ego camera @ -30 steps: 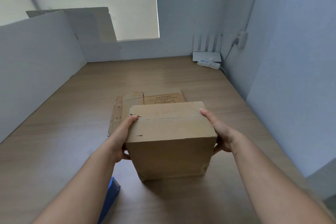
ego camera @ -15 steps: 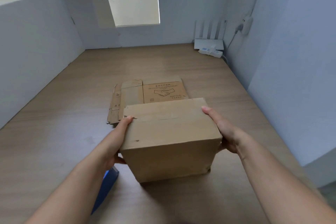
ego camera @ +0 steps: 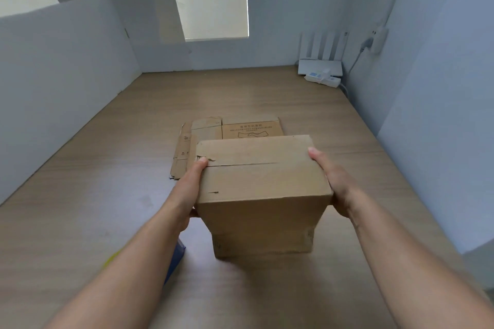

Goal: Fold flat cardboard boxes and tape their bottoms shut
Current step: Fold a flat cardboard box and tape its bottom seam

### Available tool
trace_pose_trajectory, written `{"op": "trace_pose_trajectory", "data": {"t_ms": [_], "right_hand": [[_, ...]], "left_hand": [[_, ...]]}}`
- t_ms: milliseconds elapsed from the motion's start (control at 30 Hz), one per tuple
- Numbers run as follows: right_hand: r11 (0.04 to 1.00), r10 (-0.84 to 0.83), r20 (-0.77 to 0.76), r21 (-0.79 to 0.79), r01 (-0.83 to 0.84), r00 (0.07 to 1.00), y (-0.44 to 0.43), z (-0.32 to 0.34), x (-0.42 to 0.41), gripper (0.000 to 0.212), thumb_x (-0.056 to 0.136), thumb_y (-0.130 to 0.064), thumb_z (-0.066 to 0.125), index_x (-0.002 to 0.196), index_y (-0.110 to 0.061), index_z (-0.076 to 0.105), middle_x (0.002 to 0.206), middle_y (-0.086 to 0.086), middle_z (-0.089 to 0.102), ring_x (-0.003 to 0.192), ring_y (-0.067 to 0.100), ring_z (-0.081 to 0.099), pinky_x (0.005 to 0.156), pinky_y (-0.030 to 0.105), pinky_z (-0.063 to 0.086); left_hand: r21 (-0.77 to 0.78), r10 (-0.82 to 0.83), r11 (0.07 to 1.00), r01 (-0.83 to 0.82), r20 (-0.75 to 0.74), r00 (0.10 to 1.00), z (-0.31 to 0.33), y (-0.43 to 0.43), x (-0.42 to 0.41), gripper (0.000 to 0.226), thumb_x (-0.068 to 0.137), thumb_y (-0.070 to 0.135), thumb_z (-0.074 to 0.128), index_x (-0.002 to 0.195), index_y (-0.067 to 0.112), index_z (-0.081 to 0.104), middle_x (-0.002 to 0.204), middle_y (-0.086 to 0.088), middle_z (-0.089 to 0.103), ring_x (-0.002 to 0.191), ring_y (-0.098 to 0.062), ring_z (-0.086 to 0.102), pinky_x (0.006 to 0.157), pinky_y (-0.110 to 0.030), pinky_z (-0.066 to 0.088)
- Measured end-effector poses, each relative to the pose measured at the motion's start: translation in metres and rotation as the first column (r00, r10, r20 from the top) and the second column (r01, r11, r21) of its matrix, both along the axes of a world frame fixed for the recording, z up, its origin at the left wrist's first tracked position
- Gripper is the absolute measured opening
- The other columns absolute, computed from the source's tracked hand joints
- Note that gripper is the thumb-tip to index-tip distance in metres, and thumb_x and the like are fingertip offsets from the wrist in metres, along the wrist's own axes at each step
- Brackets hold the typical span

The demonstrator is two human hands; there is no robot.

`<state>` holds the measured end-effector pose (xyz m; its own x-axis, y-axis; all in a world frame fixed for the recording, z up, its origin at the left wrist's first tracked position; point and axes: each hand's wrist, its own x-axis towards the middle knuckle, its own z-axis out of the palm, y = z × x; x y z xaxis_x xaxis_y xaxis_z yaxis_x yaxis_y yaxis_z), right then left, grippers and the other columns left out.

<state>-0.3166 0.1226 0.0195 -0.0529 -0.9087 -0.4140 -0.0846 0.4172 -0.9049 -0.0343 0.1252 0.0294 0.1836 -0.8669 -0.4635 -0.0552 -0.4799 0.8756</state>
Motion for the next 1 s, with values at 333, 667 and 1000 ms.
{"op": "trace_pose_trajectory", "data": {"t_ms": [333,667,1000], "right_hand": [[0.999,0.051,-0.095,0.020,-0.049,0.994,-0.008,0.002,0.009,0.056,0.078,-0.074,0.047,0.087,-0.024,0.072,0.072,-0.002,0.071,0.071,0.023,0.066,0.054,0.030,0.048],[0.992,0.104,-0.113,0.077,-0.095,0.988,0.021,-0.037,0.045,0.053,0.084,-0.069,0.045,0.094,-0.025,0.072,0.093,-0.002,0.074,0.088,0.019,0.068,0.079,0.037,0.054],[0.990,0.040,-0.562,-0.091,-0.109,0.826,0.011,-0.037,0.046,0.060,0.090,-0.059,0.047,0.139,-0.024,0.047,0.140,0.006,0.050,0.126,0.026,0.047,0.103,0.040,0.039]], "left_hand": [[0.145,-0.070,0.988,0.062,0.052,0.996,-0.010,0.005,0.009,0.051,0.087,0.065,0.038,0.110,0.023,0.056,0.095,-0.012,0.068,0.085,-0.031,0.067,0.062,-0.044,0.058],[0.129,-0.012,0.991,-0.031,0.317,0.948,-0.038,0.029,0.034,0.047,0.094,0.062,0.028,0.111,0.024,0.052,0.101,-0.011,0.058,0.090,-0.030,0.058,0.061,-0.042,0.055],[0.084,-0.081,0.995,0.048,0.442,0.893,-0.041,0.025,0.031,0.059,0.097,0.057,0.020,0.134,0.018,0.043,0.117,-0.012,0.051,0.106,-0.033,0.051,0.084,-0.053,0.053]]}}
